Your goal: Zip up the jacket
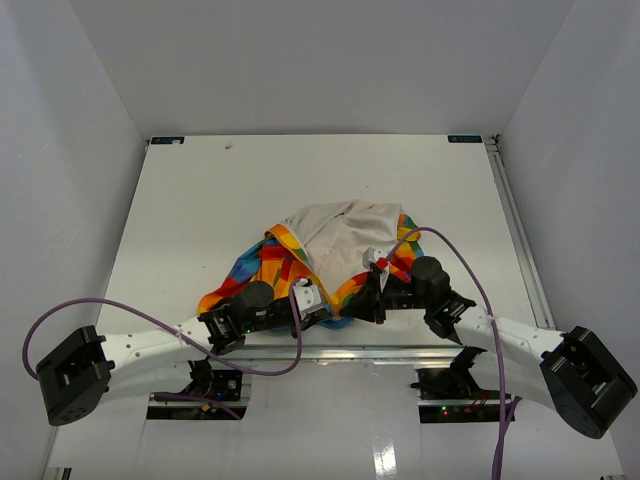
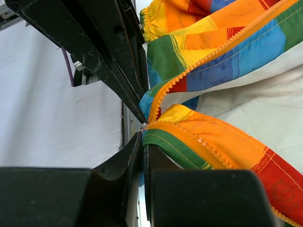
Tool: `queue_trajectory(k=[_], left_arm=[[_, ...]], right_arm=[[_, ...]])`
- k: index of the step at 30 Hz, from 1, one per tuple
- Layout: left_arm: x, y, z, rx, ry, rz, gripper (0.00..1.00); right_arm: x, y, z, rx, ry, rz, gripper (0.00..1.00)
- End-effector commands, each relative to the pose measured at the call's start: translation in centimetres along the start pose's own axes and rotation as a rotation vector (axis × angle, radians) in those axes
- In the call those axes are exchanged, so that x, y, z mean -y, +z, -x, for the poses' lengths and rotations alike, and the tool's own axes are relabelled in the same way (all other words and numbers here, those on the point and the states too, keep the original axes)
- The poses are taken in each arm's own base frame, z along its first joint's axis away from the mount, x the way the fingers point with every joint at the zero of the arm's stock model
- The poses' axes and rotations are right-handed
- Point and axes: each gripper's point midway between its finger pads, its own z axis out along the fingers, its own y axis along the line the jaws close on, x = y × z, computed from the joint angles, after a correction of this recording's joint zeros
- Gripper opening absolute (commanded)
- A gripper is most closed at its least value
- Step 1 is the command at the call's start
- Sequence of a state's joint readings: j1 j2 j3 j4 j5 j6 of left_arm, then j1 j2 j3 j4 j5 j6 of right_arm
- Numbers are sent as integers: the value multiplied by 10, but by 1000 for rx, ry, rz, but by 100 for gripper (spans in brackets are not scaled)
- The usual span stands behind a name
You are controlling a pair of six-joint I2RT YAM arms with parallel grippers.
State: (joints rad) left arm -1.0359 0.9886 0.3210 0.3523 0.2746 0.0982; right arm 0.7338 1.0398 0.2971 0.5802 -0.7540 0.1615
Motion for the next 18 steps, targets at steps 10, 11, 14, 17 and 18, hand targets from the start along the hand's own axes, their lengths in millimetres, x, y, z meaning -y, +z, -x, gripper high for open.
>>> queue_trajectory(k=[10, 11, 14, 17, 18], left_arm=[[30, -3, 18, 56, 17, -166, 0], [31, -3, 18, 58, 17, -175, 0], [34, -2, 17, 56, 17, -189, 0], [29, -1, 17, 50, 5, -165, 0], [26, 0, 17, 48, -4, -147, 0]], right_arm=[[16, 3, 53, 96, -93, -76, 8], [18, 4, 52, 93, -89, -80, 8], [20, 5, 51, 89, -86, -84, 8], [16, 6, 50, 88, -88, -61, 8], [13, 6, 49, 87, -88, -44, 8]])
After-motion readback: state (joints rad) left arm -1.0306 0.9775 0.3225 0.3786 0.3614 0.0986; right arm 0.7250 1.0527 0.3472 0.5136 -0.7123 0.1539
